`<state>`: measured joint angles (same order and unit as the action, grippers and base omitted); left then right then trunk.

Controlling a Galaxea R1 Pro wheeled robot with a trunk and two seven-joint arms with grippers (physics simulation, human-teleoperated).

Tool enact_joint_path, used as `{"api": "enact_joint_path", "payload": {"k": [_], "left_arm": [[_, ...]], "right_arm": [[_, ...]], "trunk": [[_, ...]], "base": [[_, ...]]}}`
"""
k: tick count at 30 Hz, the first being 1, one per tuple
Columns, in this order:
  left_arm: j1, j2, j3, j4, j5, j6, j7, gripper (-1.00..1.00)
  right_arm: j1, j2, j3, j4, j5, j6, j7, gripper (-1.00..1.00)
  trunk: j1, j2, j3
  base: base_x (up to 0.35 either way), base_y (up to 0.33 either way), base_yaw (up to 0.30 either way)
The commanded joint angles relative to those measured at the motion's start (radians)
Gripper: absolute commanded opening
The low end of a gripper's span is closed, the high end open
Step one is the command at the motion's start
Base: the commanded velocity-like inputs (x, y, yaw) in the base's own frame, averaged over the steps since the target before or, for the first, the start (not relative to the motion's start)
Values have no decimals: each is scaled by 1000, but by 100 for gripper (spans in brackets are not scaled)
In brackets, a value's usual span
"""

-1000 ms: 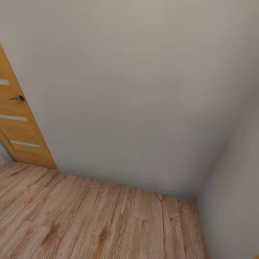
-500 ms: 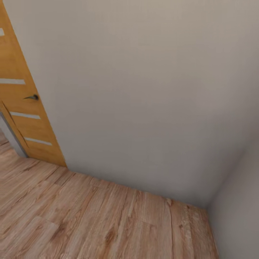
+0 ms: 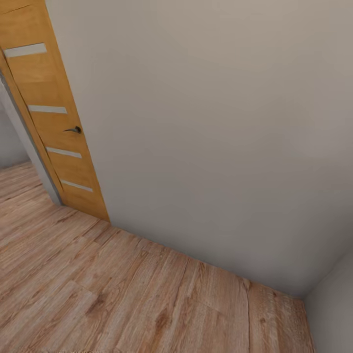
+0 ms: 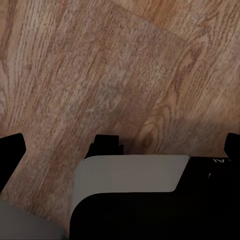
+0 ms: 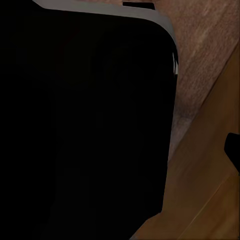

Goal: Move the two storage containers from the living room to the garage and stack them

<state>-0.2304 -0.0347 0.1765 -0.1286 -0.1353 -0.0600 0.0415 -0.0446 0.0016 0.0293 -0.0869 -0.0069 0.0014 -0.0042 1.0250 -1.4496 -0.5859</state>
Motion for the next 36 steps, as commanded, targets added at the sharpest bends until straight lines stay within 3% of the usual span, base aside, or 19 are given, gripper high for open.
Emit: {"api": "enact_joint_path", "payload": {"k": [1,18,36], "left_arm": [[-1,-1,8,1,-10,-4,3,100],[-1,-8,8,1,-10,-3,3,100],[-1,-8,8,1,-10,-5,3,100]], "right_arm": [[0,0,3,-1,-1,0,0,100],[0,0,3,-1,-1,0,0,100],[0,0,3,-1,-1,0,-1,100]], "trunk": [[0,0,-1],[0,0,-1],[0,0,-1]], "base": [[19,0,253],[26,0,244],[142,0,50]]}}
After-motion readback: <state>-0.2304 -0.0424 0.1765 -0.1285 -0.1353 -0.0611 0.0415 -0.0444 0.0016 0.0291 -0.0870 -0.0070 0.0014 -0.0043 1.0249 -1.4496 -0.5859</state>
